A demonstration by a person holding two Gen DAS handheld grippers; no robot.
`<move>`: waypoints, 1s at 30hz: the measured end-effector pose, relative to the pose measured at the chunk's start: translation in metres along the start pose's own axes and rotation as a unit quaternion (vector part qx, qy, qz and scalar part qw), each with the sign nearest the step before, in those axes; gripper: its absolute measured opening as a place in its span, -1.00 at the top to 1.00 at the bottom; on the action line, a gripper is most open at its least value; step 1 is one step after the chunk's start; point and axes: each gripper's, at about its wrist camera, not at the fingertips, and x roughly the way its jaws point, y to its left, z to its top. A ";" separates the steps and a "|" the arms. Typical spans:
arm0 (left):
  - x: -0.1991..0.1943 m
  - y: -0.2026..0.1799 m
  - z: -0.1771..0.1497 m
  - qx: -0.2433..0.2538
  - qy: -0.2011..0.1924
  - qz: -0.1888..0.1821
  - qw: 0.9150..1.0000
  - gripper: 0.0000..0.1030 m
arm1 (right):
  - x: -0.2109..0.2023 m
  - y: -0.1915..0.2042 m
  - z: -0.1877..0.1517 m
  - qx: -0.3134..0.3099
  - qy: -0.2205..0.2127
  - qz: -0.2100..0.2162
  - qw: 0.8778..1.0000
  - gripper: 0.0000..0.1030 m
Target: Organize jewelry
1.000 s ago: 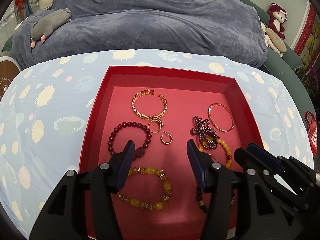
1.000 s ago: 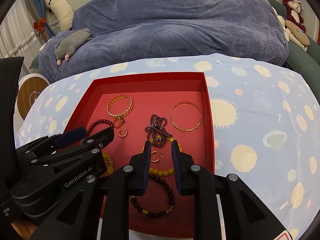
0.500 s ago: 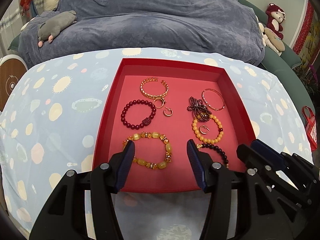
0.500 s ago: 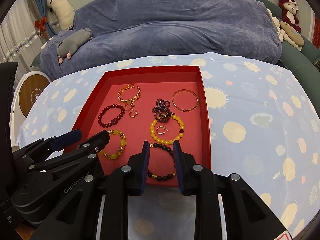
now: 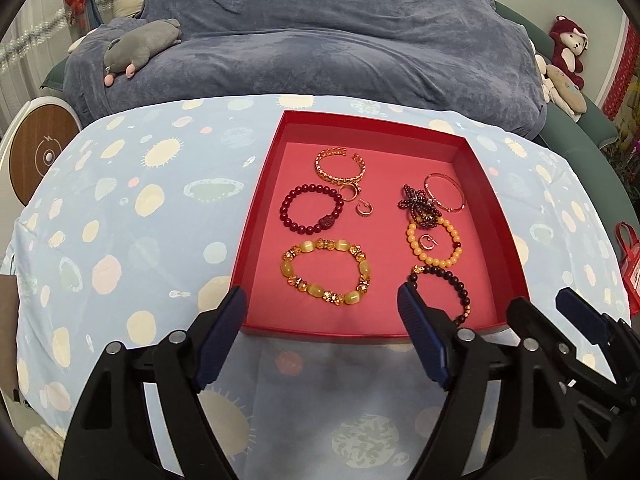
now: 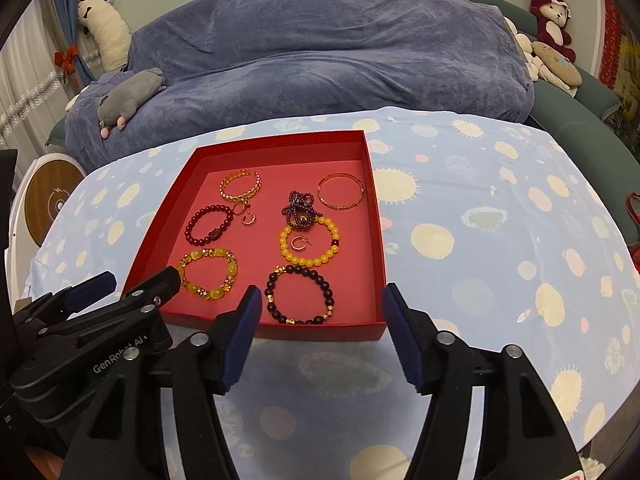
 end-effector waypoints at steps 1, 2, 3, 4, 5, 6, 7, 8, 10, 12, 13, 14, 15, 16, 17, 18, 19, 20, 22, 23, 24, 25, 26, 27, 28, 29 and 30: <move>-0.001 0.000 -0.002 0.002 0.000 0.004 1.000 -0.48 | -0.001 0.000 -0.002 -0.001 0.000 -0.004 1.000 -0.29; -0.002 0.000 -0.004 0.004 -0.001 0.009 1.000 -0.50 | -0.002 0.000 -0.004 -0.003 0.001 -0.006 1.000 -0.31; -0.003 0.000 -0.006 0.006 -0.001 0.014 1.000 -0.54 | -0.002 -0.001 -0.006 -0.004 0.003 -0.007 1.000 -0.31; -0.003 0.000 -0.007 0.006 -0.002 0.020 1.000 -0.60 | -0.002 -0.002 -0.007 -0.004 0.004 -0.009 1.000 -0.34; -0.004 0.001 -0.009 0.004 -0.002 0.024 1.000 -0.61 | -0.002 -0.002 -0.008 -0.003 0.005 -0.012 1.000 -0.40; -0.005 0.002 -0.011 0.002 -0.002 0.025 1.000 -0.63 | -0.002 -0.003 -0.009 -0.002 0.007 -0.014 1.000 -0.43; -0.005 0.004 -0.012 0.000 -0.001 0.026 1.000 -0.65 | -0.003 -0.003 -0.010 -0.002 0.007 -0.015 1.000 -0.48; -0.005 0.005 -0.014 -0.003 0.000 0.026 1.000 -0.66 | -0.003 -0.004 -0.011 -0.001 0.008 -0.014 1.000 -0.50; -0.006 0.008 -0.016 -0.006 0.002 0.026 1.000 -0.68 | -0.003 -0.004 -0.013 -0.001 0.011 -0.016 1.000 -0.54; -0.006 0.009 -0.019 -0.007 0.004 0.029 1.000 -0.69 | -0.003 -0.003 -0.015 -0.005 0.014 -0.019 1.000 -0.55; -0.006 0.009 -0.020 -0.006 0.005 0.031 0.999 -0.69 | -0.003 -0.002 -0.016 -0.006 0.015 -0.020 1.000 -0.55; -0.006 0.010 -0.021 -0.006 0.006 0.033 0.999 -0.69 | -0.004 -0.002 -0.017 -0.007 0.016 -0.020 1.000 -0.55; -0.006 0.010 -0.023 -0.006 0.007 0.034 0.999 -0.70 | -0.004 -0.002 -0.018 -0.007 0.017 -0.022 1.000 -0.55; -0.006 0.010 -0.024 -0.006 0.008 0.036 0.999 -0.73 | -0.004 -0.001 -0.020 -0.007 0.018 -0.021 1.000 -0.55; -0.005 0.011 -0.025 -0.007 0.009 0.038 0.999 -0.75 | -0.004 -0.001 -0.021 -0.007 0.019 -0.020 1.000 -0.55; -0.005 0.012 -0.026 -0.008 0.010 0.038 0.999 -0.77 | -0.004 -0.001 -0.022 -0.006 0.021 -0.019 1.000 -0.56; -0.005 0.013 -0.027 -0.010 0.009 0.039 0.999 -0.77 | -0.004 -0.001 -0.023 -0.005 0.022 -0.018 1.000 -0.56; -0.005 0.014 -0.028 -0.010 0.008 0.038 0.999 -0.77 | -0.004 -0.001 -0.024 -0.005 0.021 -0.018 1.000 -0.58; -0.005 0.014 -0.030 -0.012 0.008 0.040 0.999 -0.78 | -0.003 -0.001 -0.025 -0.006 0.021 -0.022 1.000 -0.63; -0.005 0.015 -0.031 -0.013 0.009 0.040 0.999 -0.80 | -0.003 -0.001 -0.025 -0.007 0.019 -0.024 1.000 -0.64; -0.004 0.015 -0.032 -0.013 0.011 0.039 0.999 -0.80 | -0.003 -0.001 -0.026 -0.008 0.016 -0.026 1.000 -0.65; -0.004 0.016 -0.032 -0.013 0.013 0.038 0.999 -0.81 | -0.003 0.000 -0.026 -0.009 0.013 -0.028 1.000 -0.66; -0.003 0.016 -0.033 -0.013 0.014 0.038 0.999 -0.81 | -0.004 0.000 -0.027 -0.010 0.012 -0.030 0.999 -0.69; -0.003 0.017 -0.034 -0.014 0.015 0.039 0.999 -0.81 | -0.004 0.000 -0.027 -0.010 0.011 -0.031 0.999 -0.70; -0.002 0.017 -0.034 -0.014 0.017 0.040 0.999 -0.81 | -0.004 -0.001 -0.028 -0.010 0.009 -0.030 0.999 -0.75; -0.001 0.017 -0.035 -0.014 0.018 0.042 0.999 -0.81 | -0.004 -0.001 -0.028 -0.009 0.007 -0.031 0.999 -0.85; -0.001 0.018 -0.035 -0.015 0.018 0.044 0.999 -0.81 | -0.005 -0.001 -0.029 -0.008 0.006 -0.031 0.999 -0.88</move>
